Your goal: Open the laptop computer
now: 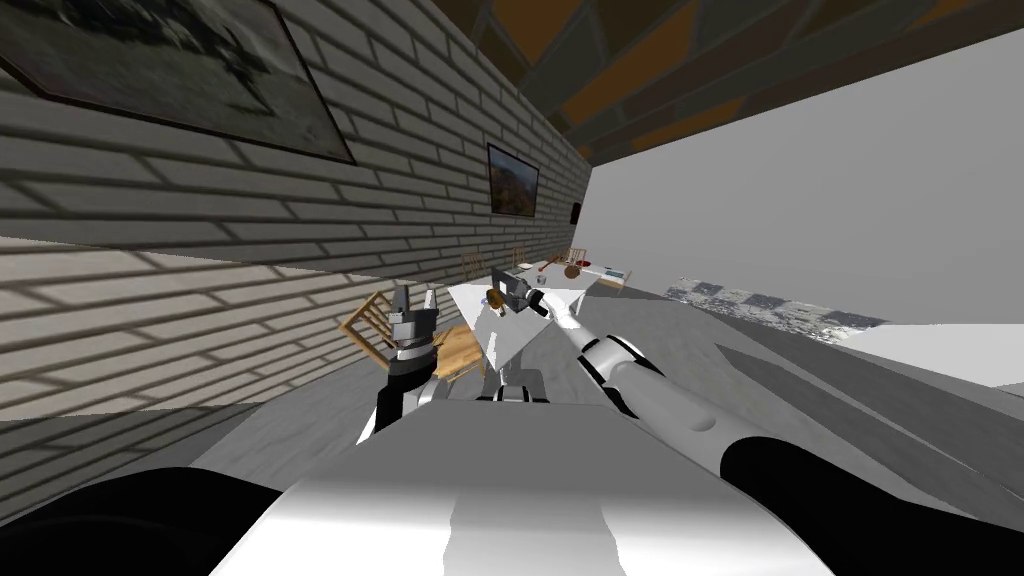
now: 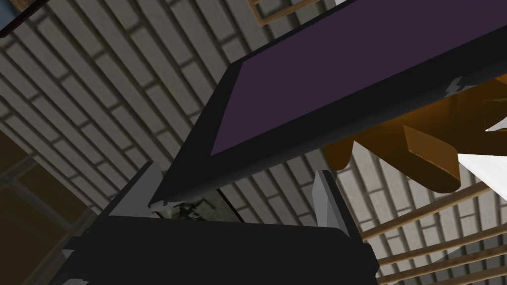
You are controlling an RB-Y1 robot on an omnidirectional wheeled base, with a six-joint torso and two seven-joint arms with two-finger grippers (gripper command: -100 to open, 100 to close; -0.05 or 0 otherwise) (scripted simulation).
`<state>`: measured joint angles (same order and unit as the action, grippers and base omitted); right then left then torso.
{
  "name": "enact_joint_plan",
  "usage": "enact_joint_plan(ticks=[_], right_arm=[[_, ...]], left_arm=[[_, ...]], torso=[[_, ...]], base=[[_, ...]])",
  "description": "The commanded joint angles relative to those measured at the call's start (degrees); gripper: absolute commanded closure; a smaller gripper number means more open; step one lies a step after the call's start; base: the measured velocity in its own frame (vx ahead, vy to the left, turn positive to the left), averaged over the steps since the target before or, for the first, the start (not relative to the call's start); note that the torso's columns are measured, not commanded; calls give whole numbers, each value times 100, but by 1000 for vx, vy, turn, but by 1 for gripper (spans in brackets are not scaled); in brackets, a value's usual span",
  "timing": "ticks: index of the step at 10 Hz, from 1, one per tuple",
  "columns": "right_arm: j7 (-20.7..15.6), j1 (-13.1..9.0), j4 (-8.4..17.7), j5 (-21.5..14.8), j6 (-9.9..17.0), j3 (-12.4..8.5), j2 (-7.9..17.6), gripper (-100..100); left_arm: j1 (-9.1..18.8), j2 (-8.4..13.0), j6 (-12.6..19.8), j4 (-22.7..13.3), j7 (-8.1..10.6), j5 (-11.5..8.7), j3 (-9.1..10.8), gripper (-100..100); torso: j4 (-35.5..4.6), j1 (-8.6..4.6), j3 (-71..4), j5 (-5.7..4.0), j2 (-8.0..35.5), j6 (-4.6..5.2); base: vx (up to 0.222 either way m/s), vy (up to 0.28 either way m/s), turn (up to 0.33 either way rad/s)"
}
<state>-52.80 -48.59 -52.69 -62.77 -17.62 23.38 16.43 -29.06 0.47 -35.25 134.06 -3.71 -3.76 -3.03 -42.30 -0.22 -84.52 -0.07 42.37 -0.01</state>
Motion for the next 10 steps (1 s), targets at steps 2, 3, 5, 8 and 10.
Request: enact_joint_plan(ticks=[2,3,5,8,10], right_arm=[[-127,48,60,60,162,-180,96,100],[-267,74,160,125,315,-386,173,100],[-416,100,260,190,469,-577,251,100],[-753,153,460,321,764,-1005,405,100],[-909,179,560,386,930,-1211,483,100]], left_arm=[[1,1,1,-1,0,0,1,0],[0,1,0,0,0,0,1,0],[1,1,0,0,0,0,1,0],[1,2,1,-1,0,0,2,0],[0,1,0,0,0,0,1,0]], torso=[[40,0,-1,-4,-4,-7],[44,23,-14,5,-23,19],[37,12,-32,4,-48,10],[36,-12,-28,-6,-44,18],[40,27,-24,5,-38,8]], base=[[-39,-100,229],[-79,-95,379],[-84,-111,335],[-114,-140,443],[-94,-97,377]])
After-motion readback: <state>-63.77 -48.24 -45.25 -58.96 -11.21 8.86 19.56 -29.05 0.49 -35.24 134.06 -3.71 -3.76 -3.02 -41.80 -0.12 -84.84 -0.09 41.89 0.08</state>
